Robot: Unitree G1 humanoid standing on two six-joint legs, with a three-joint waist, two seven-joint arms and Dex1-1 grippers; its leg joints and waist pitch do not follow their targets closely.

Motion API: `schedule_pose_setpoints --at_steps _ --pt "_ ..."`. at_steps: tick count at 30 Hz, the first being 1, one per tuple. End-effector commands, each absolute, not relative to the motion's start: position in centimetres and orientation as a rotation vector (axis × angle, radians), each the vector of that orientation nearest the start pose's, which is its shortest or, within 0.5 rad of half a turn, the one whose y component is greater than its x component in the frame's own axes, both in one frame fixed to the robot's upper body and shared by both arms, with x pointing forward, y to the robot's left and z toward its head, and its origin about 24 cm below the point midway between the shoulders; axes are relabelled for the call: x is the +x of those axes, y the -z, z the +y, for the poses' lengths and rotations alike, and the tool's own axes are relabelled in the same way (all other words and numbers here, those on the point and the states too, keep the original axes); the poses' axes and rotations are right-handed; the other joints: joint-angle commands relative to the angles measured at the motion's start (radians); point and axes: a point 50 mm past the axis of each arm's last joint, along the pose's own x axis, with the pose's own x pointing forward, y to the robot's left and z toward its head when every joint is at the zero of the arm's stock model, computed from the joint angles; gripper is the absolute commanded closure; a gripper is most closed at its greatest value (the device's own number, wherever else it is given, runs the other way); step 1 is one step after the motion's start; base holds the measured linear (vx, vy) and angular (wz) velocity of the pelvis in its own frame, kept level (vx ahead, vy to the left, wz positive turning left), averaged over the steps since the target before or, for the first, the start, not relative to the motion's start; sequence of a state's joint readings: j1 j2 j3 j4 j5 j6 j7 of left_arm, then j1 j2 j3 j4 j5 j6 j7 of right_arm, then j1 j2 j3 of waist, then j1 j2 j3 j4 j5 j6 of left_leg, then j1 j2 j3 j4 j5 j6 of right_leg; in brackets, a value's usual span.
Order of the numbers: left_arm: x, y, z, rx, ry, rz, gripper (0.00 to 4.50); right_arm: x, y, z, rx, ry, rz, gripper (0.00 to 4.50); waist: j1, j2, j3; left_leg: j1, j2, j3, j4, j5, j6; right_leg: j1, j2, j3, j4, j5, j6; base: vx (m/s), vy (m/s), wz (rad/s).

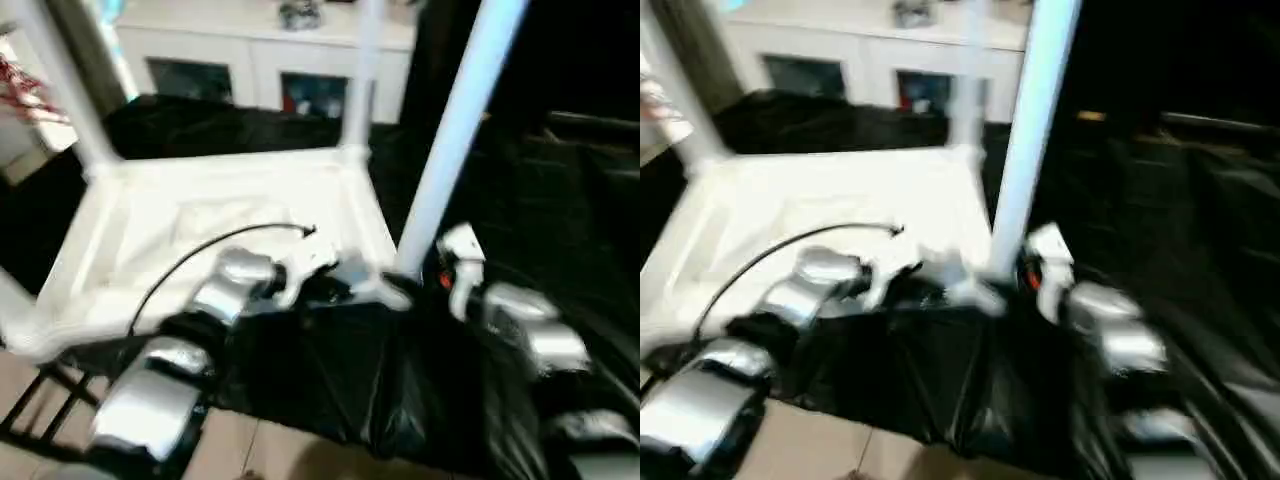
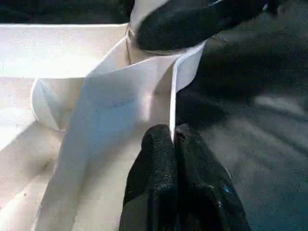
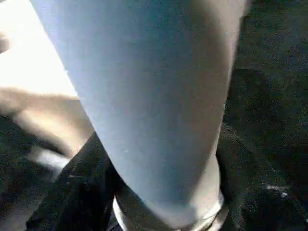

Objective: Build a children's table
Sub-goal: Rotate leg to tighten

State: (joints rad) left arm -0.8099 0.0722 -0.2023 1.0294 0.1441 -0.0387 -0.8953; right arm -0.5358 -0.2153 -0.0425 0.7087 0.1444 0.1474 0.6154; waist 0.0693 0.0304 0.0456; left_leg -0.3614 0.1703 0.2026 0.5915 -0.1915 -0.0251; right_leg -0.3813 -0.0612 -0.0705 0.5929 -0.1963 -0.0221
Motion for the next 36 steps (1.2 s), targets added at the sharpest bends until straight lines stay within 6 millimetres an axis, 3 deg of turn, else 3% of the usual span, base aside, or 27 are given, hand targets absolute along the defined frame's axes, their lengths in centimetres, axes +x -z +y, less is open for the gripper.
schedule_pose_setpoints --at_steps 1,5,7,10,14,18,22,24,30,35,36 --pt "34.4 -5.4 2.5 0.316 1.172 0.307 4.50 32.8 -0.3 -13.3 0.011 -0.546 0.462 1.93 -0.005 -0.006 -0.047 0.020 0.073 -0.047 -0.083 -0.285 -0.003 0.028 -0.111 0.056 -0.095 -0.374 -0.194 0.000 0.000 0.00" --pt "34.3 -5.5 1.5 0.315 1.143 0.297 4.50 33.2 -0.4 -12.0 0.011 -0.503 0.426 1.93 -0.010 -0.010 -0.051 0.012 0.066 -0.040 -0.075 -0.236 0.034 0.032 -0.111 0.059 -0.091 -0.293 -0.208 0.000 0.000 0.00" --pt "34.2 -5.4 1.3 0.321 1.152 0.294 4.50 33.2 -0.5 -11.5 0.032 -0.509 0.412 1.37 -0.007 -0.009 -0.052 0.011 0.066 -0.038 -0.074 -0.214 0.050 0.033 -0.110 0.059 -0.091 -0.271 -0.207 0.000 0.000 0.00" --pt "34.0 -5.4 1.3 0.318 1.184 0.281 4.50 33.2 -0.7 -11.1 0.086 -0.538 0.399 1.20 -0.007 -0.006 -0.053 0.009 0.068 -0.039 -0.076 -0.202 0.060 0.036 -0.108 0.057 -0.087 -0.258 -0.210 0.000 0.000 0.00" --pt "34.1 -5.4 2.2 0.333 1.212 0.273 4.50 33.4 -1.0 -11.7 0.013 -0.551 0.375 0.88 -0.009 -0.006 -0.052 0.011 0.071 -0.041 -0.079 -0.233 0.051 0.034 -0.108 0.057 -0.089 -0.278 -0.210 0.000 0.000 0.00" --pt "34.1 -5.5 3.8 0.350 1.269 0.271 4.50 33.6 -1.8 -13.2 -0.035 -0.611 0.337 0.88 -0.009 -0.007 -0.053 0.008 0.070 -0.040 -0.077 -0.219 0.057 0.037 -0.110 0.058 -0.086 -0.254 -0.215 0.000 0.000 0.00" --pt "34.0 -5.5 4.9 0.359 1.310 0.276 4.50 33.4 -2.5 -14.1 -0.071 -0.717 0.310 0.88 -0.001 -0.005 -0.060 0.002 0.074 -0.035 -0.068 -0.141 0.094 0.041 -0.105 0.055 -0.068 -0.112 -0.248 0.000 0.000 0.00" --pt "34.0 -5.6 5.5 0.363 1.326 0.281 4.50 33.0 -2.6 -14.7 -0.098 -0.785 0.314 0.88 0.002 -0.008 -0.062 -0.002 0.075 -0.032 -0.063 -0.111 0.124 0.042 -0.105 0.052 -0.058 -0.043 -0.266 0.000 0.000 0.00" --pt "33.9 -5.7 7.0 0.362 1.391 0.297 4.50 30.6 -3.3 -16.0 -0.108 -1.092 0.329 0.88 0.024 -0.012 -0.058 0.000 0.078 -0.032 -0.063 -0.142 0.135 0.041 -0.109 0.052 -0.067 -0.127 -0.245 0.000 0.000 0.00" --pt "33.8 -5.7 7.6 0.364 1.415 0.310 4.50 29.6 -3.6 -16.9 -0.088 -1.209 0.377 0.88 0.032 -0.013 -0.057 0.003 0.080 -0.033 -0.066 -0.157 0.118 0.037 -0.107 0.052 -0.071 -0.170 -0.238 0.000 0.000 0.00" --pt "33.8 -5.7 7.7 0.364 1.418 0.312 4.50 29.5 -3.7 -17.0 -0.087 -1.218 0.378 1.13 0.032 -0.013 -0.057 0.003 0.079 -0.033 -0.065 -0.156 0.117 0.037 -0.106 0.052 -0.071 -0.172 -0.237 0.000 0.000 0.00"
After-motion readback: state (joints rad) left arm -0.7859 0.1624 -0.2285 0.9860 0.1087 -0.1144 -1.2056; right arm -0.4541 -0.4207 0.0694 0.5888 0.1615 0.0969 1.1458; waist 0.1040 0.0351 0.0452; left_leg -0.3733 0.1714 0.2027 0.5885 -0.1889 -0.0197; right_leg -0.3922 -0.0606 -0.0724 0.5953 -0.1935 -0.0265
